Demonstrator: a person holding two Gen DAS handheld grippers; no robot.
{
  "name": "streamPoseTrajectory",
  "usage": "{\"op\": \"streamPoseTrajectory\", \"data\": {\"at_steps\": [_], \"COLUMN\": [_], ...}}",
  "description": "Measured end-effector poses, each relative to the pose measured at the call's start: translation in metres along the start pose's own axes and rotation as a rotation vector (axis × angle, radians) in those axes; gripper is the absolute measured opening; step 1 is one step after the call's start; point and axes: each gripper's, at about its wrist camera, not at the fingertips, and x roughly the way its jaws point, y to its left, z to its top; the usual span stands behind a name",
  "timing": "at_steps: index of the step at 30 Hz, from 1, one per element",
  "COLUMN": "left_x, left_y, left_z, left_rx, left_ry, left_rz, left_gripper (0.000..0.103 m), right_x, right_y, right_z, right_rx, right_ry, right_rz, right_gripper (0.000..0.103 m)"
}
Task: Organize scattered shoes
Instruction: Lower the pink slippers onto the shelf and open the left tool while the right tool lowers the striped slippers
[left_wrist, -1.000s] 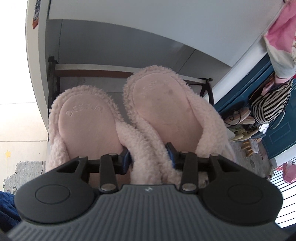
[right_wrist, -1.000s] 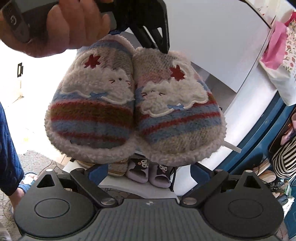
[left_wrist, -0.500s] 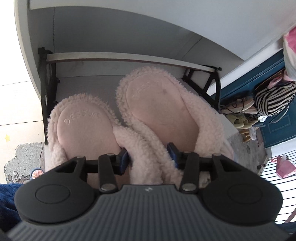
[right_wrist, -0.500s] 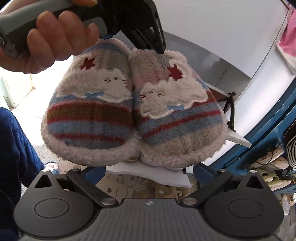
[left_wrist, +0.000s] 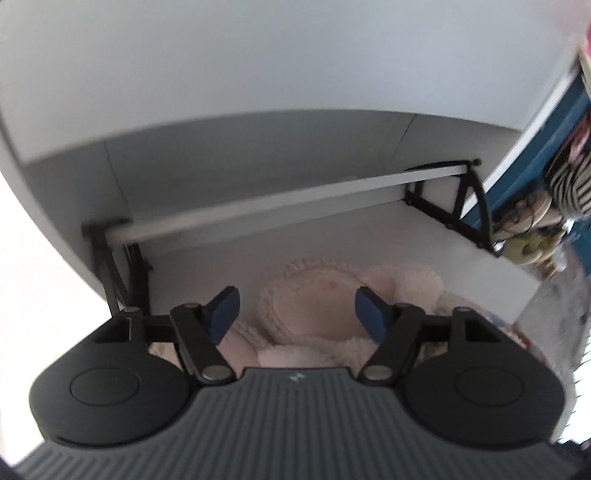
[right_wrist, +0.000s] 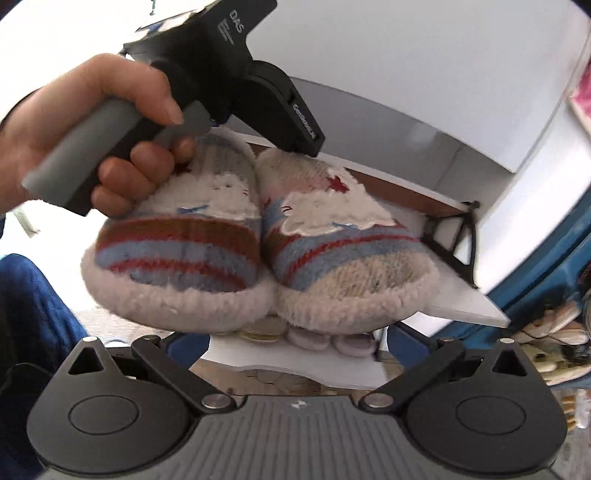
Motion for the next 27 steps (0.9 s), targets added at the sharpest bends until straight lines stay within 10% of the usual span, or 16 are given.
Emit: {"op": "streamPoseTrajectory", "data": {"at_steps": [14, 27], "left_x": [-0.003, -0.031], "left_y": [-0.012, 0.019], "left_z": [0.012, -0.016], "left_rx": [0.199, 0.188], "left_ry": [-0.13, -0.184], "left_rz": [0.086, -0.047], "left_gripper": [0.085, 0.1], "right_x": [0.033, 0.035], "right_y": [0.019, -0.031], "right_z": [0.004, -0.02], "right_rx": [-0.053, 0.124], "right_ry": [-0.041, -0.246], "right_rz": [0.115, 0.06], "right_gripper": [0.102, 0.102]}}
